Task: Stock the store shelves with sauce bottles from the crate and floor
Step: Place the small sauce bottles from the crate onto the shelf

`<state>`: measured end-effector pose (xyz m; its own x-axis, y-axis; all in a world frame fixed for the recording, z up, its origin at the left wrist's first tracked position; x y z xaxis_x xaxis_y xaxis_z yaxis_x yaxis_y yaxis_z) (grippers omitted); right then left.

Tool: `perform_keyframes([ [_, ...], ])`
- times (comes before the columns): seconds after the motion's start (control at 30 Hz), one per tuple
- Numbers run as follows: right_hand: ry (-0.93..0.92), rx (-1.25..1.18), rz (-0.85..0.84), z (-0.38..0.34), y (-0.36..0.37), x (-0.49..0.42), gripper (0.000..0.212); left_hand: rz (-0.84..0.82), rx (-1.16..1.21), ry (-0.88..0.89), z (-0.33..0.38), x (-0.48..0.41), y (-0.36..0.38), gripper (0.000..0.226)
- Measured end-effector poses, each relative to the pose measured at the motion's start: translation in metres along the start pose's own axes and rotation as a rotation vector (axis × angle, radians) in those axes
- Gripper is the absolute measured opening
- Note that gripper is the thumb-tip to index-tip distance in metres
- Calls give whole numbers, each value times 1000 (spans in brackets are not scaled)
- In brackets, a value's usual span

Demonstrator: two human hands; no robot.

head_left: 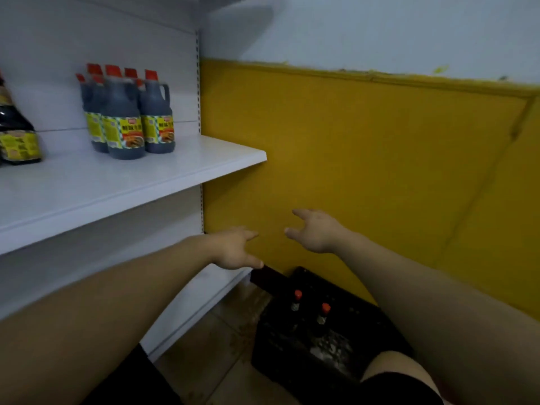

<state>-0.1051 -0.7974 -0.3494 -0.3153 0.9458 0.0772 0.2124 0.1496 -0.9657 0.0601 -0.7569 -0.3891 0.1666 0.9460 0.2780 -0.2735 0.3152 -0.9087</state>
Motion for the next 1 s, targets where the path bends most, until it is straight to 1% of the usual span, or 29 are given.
perform_keyframes([
  [0.13, 143, -20, -64, 65, 31, 8, 74, -114, -73, 103, 28, -51, 54, 97],
  [0.23, 231, -52, -128, 108, 54, 13, 75, -208, -99, 158, 46, -84, 91, 96],
  [0.4, 367, -182, -208, 163, 92, 12, 73, -398, -59, 158, 59, -134, 139, 88],
  [0.53, 453, -303, -273, 205, 135, -2, 73, -490, 17, 120, 57, -178, 179, 86],
  [0.7, 637, -523, -303, 263, 199, -29, 74, -630, 152, 57, 62, -235, 238, 80],
  [0.77, 687, -592, -300, 283, 226, -41, 73, -650, 214, 17, 66, -261, 263, 79],
  [0.83, 703, -635, -313, 301, 256, -57, 72, -652, 255, -25, 69, -288, 289, 81],
  [0.93, 701, -670, -351, 325, 302, -84, 74, -665, 291, -133, 67, -327, 332, 85],
  [1.0, 691, -676, -366, 337, 331, -102, 76, -658, 303, -158, 66, -347, 355, 83],
])
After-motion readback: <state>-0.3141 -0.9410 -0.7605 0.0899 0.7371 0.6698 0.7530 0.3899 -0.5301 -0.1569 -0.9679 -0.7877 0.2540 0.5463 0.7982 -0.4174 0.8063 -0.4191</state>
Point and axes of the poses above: each hand's wrist, its own x-axis away from the middle knuckle, its own y-axis out of the palm, z = x × y, the point moved 6 cm from there along -x, towards the middle knuckle, and after that the axes turned 3 degrees about -y, right-handed, at the moved point
